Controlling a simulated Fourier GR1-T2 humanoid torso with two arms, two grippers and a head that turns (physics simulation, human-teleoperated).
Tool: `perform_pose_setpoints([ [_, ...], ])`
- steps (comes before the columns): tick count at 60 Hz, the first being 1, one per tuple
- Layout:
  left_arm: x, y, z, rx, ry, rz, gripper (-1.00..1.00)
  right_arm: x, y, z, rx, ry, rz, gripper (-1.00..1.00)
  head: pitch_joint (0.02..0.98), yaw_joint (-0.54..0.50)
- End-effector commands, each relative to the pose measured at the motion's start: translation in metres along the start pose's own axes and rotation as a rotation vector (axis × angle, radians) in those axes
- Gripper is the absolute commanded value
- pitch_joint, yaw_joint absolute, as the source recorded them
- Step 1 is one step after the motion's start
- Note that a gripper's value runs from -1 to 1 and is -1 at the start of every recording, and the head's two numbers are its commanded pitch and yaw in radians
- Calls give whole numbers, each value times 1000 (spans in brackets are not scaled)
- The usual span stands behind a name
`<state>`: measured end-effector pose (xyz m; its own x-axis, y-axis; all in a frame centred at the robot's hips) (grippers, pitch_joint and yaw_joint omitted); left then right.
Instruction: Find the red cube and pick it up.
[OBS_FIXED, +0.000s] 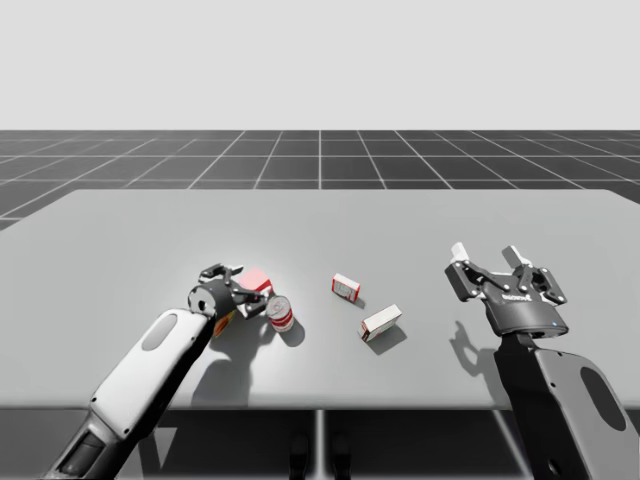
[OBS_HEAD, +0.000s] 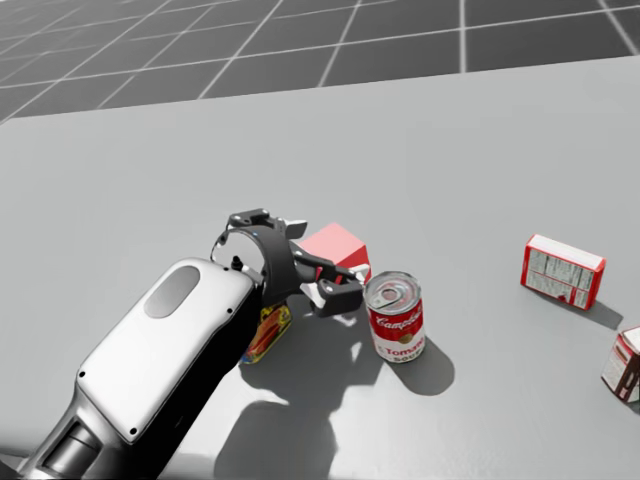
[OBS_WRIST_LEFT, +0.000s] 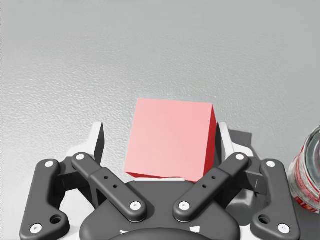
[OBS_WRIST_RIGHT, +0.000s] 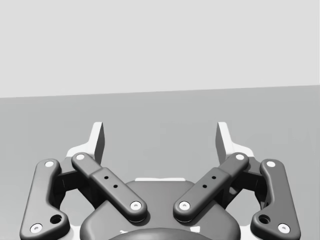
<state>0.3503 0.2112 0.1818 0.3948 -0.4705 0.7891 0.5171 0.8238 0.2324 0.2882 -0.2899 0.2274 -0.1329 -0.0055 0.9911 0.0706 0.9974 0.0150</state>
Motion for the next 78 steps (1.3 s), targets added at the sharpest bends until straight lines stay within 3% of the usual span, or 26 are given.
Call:
perform_pose_setpoints([
  [1,-7,2,-20,2,41,13,-1000,0,-1,0,0,1,-2,-1000,753,290],
  [8,-10,2,-23,-6,44,7,-1000,0,-2,0,-1,2,-4,-1000,751,286],
  [9,-11,1,-23,-11,47,3,-641,0,-2,0,-2,2,-5,-1000,749,286],
  [10,-11,1,-23,-11,47,3,-641,0,-2,0,-2,2,-5,-1000,749,286],
  [11,-12,1,-22,-16,50,-2,-233,0,-2,0,-2,2,-6,-1000,748,285],
  [12,-13,0,-22,-20,53,-2,0,0,-2,0,-2,2,-6,-1000,747,285],
  [13,-14,0,-21,-26,55,-5,734,0,-2,-1,-2,2,-6,-1000,746,285],
  [14,-14,-1,-20,-35,56,-8,909,0,-2,-1,-2,2,-6,-1000,744,285],
  [16,-15,-2,-18,-48,58,-8,963,0,-2,-1,-3,2,-7,-1000,743,285],
  [31,-13,-6,-8,-64,49,-29,1000,0,-3,-1,-3,4,-11,-1000,701,290],
  [58,-12,-17,-12,-84,43,-55,1000,0,-7,-1,-10,0,-19,-1000,419,296],
  [78,32,-9,15,-41,-72,-73,1000,0,-9,-3,-12,-1,-22,-1000,392,310],
])
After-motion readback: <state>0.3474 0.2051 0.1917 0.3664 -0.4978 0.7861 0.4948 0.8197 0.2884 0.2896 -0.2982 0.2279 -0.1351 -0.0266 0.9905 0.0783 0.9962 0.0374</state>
